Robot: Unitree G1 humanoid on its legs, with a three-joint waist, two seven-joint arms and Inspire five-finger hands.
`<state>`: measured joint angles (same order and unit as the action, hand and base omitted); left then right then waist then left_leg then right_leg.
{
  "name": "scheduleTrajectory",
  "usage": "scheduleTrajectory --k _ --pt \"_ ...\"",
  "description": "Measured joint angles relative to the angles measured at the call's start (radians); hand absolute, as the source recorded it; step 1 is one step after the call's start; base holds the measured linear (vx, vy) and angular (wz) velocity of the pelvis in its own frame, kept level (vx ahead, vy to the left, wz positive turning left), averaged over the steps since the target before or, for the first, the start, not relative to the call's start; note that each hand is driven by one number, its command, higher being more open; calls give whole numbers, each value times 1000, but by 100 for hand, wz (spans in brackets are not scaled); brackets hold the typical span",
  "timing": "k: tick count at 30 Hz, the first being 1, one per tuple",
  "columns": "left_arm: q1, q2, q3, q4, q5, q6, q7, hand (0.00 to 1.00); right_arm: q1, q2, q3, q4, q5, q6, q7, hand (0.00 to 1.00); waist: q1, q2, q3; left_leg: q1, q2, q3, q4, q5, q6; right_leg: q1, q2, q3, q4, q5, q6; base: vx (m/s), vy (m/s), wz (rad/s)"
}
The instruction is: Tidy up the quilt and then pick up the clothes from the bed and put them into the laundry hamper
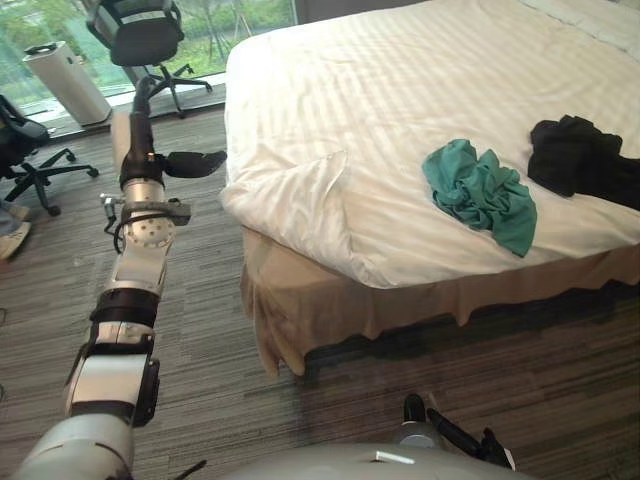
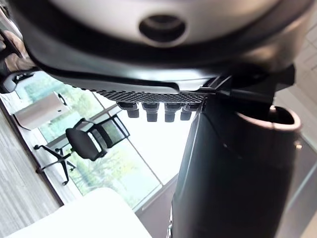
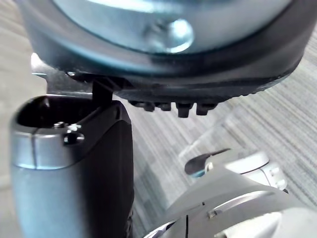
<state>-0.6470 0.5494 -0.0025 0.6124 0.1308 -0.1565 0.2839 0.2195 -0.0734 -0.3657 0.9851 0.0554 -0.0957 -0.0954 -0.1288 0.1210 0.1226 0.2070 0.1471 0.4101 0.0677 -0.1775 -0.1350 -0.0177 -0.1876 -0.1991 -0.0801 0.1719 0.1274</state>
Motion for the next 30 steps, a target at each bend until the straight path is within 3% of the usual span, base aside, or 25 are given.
scheduleTrajectory --k 2,9,15,30 --pt "-61 10 -41 48 3 8 -8 100 -1 2 9 -18 0 -6 0 100 -9 2 12 -27 -1 8 2 -2 -3 -34 1 14 0 9 -1 -71 -51 -17" --pt "-184 5 -96 87 6 30 -33 100 -28 28 22 -41 0 -14 -4 100 -20 -28 44 -114 12 61 21 -1 -10 -150 19 68 1 33 -13 -44 -66 -22" --pt "-313 -72 -106 132 46 53 -36 100 -28 33 85 -96 3 -14 -41 100 -12 -55 74 -172 23 108 40 -6 -20 -225 19 95 1 44 -15 -16 -61 -13" --pt "-467 -148 -137 313 103 91 -93 100 -31 27 147 -136 41 -4 -60 100 -5 -81 91 -221 39 227 97 -26 -50 -318 30 151 30 48 -14 -6 -31 -15"
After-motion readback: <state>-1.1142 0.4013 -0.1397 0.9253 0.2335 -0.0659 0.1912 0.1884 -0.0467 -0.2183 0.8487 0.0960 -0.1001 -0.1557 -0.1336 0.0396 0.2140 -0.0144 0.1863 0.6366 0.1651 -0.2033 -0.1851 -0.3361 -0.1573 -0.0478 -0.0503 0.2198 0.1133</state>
